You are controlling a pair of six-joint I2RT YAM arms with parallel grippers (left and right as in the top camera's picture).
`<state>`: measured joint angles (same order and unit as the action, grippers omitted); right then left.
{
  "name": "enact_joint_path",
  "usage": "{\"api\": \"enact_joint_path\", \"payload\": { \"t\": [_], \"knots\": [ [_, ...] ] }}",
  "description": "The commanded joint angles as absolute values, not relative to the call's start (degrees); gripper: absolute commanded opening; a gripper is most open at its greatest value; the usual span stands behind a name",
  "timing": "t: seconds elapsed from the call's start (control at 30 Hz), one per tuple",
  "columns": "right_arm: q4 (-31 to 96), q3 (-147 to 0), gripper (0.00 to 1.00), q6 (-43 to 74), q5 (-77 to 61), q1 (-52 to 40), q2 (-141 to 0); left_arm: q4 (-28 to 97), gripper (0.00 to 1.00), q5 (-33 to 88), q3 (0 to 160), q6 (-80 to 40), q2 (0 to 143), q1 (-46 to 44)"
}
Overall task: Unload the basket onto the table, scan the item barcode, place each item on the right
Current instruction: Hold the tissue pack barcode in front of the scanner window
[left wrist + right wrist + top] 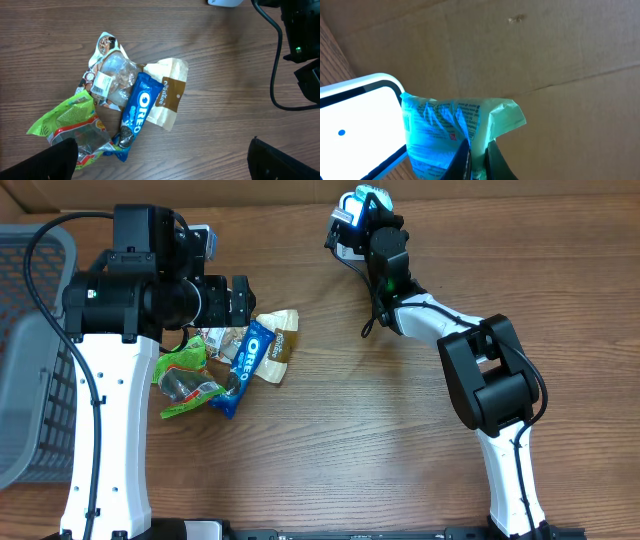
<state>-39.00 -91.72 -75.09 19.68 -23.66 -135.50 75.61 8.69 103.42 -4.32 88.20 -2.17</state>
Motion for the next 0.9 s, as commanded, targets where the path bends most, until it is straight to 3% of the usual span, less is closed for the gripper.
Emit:
{"api": "enact_joint_path", "payload": {
  "t": [0.0, 0.4, 0.6, 0.87],
  "knots": [
    [-39.92, -93.89, 0.04, -75.53, 19.40, -23.44, -135.74, 75.61, 1.00, 8.38, 103.24, -4.93, 88.44, -2.17],
    [-39.16, -93.86, 0.04, -81.25, 23.11, -25.19, -134.28, 75.61, 1.00, 8.40, 103.24, -4.93, 88.44, -2.17],
    [-32.77, -93.86, 0.04, -81.19, 23.83, -25.56, -130.39, 75.61, 1.00, 8.40, 103.24, -4.93, 88.44, -2.17],
    [-23.09, -93.84, 0.04, -72.03, 30.41, -28.01, -119.87, 75.61, 1.00, 8.40, 103.24, -4.93, 88.44, -2.17]
  ]
}}
